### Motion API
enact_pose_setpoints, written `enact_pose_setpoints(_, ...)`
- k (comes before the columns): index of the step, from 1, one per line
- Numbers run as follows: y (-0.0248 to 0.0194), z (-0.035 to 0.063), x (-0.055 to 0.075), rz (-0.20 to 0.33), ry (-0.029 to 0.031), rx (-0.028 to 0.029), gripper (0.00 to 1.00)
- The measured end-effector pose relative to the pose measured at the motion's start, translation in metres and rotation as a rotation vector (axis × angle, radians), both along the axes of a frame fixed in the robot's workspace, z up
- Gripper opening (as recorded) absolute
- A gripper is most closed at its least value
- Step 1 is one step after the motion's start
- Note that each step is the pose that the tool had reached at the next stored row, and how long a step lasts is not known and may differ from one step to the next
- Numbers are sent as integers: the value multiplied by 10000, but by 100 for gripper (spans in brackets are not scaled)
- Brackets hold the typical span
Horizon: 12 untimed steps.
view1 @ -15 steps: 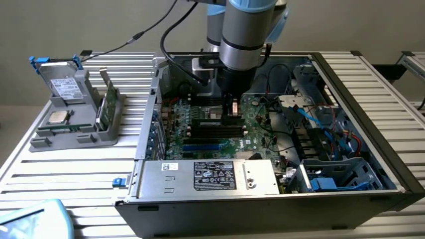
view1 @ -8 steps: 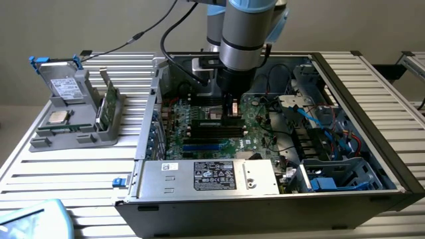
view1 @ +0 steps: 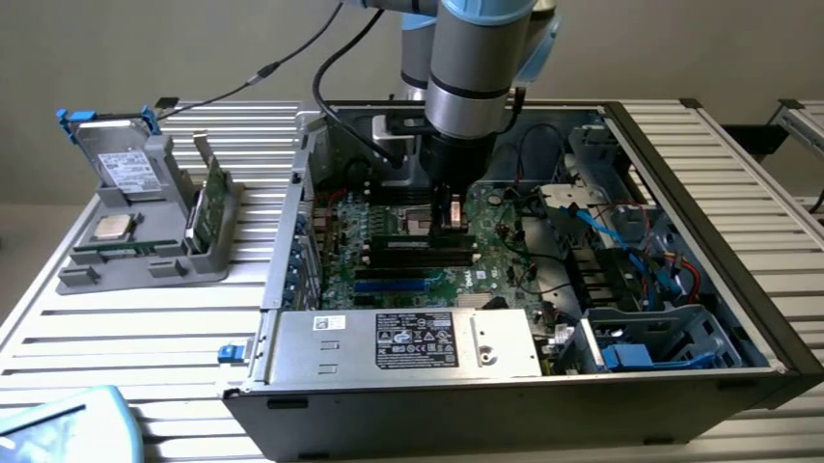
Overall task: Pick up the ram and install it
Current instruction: 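Insert the ram into the slot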
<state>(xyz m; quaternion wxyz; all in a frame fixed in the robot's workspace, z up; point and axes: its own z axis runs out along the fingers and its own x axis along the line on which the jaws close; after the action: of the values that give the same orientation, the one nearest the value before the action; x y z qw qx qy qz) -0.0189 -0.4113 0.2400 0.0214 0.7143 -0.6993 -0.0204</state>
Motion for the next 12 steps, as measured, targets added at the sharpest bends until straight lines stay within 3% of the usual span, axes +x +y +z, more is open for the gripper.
enact_pose_setpoints(4,0,-12,0,0,0,-105,13)
enact_pose_setpoints(12,0,-31,-1,0,0,-160,13)
